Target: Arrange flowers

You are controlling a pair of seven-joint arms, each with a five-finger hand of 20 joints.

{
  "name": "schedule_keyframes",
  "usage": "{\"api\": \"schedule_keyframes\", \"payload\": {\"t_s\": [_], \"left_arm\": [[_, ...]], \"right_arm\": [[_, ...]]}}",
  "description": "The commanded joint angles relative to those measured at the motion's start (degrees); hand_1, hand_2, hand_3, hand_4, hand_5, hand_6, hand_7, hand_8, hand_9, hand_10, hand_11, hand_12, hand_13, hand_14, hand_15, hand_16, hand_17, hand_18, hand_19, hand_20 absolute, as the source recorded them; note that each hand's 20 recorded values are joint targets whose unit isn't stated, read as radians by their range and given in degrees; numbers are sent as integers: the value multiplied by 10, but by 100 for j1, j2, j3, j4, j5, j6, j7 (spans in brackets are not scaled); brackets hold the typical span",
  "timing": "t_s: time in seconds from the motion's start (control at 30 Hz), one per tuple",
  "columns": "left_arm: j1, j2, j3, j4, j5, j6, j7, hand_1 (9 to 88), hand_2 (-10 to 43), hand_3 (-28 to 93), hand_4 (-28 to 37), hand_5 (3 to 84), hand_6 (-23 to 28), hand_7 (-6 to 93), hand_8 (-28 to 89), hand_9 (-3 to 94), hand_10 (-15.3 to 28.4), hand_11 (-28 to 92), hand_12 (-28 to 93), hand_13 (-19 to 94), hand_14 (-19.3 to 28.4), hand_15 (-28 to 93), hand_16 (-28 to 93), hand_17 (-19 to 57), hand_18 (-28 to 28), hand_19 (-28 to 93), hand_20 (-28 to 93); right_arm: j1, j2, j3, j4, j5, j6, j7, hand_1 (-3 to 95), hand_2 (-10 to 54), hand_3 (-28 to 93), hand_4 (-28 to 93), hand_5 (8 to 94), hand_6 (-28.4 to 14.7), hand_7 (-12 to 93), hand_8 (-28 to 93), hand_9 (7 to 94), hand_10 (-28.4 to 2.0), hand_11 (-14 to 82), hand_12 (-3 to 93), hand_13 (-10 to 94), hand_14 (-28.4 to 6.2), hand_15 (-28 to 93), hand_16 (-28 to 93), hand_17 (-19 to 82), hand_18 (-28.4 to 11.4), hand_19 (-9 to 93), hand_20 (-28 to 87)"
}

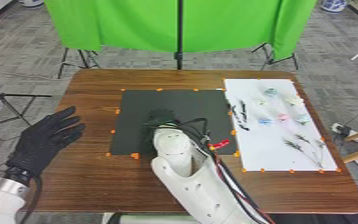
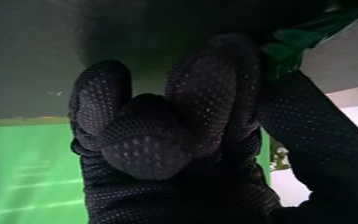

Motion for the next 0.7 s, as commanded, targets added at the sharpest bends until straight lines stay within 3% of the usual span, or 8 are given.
{"api": "schedule_keyframes", "payload": {"t_s": [0.03,0.2,0.7], "left_arm": [[-672,109,391,198,9,-251,-255,260,-45,710,-241,372,34,191,-89,287,127,287,115,244,143,357,-20,-70,213,469,60],[-959,157,542,257,28,-370,-294,259,-44,708,-243,372,33,192,-88,286,127,289,116,242,144,359,-20,-70,213,468,60],[-1071,140,601,276,4,-454,-326,264,-27,682,-239,353,25,220,-100,296,111,291,122,280,139,340,-10,-76,243,497,50]], "right_arm": [[-273,-102,-53,260,-1,346,-64,307,-26,901,-95,797,17,576,156,937,-49,489,252,937,-22,653,286,507,-179,932,132],[-281,-137,-29,354,135,580,-61,308,-27,898,-97,796,17,575,157,937,-49,489,252,937,-21,652,287,505,-178,932,132],[-514,-130,-129,289,107,519,-582,319,-19,888,-111,787,13,579,153,937,-52,475,262,930,-20,645,301,490,-175,928,130]]}}
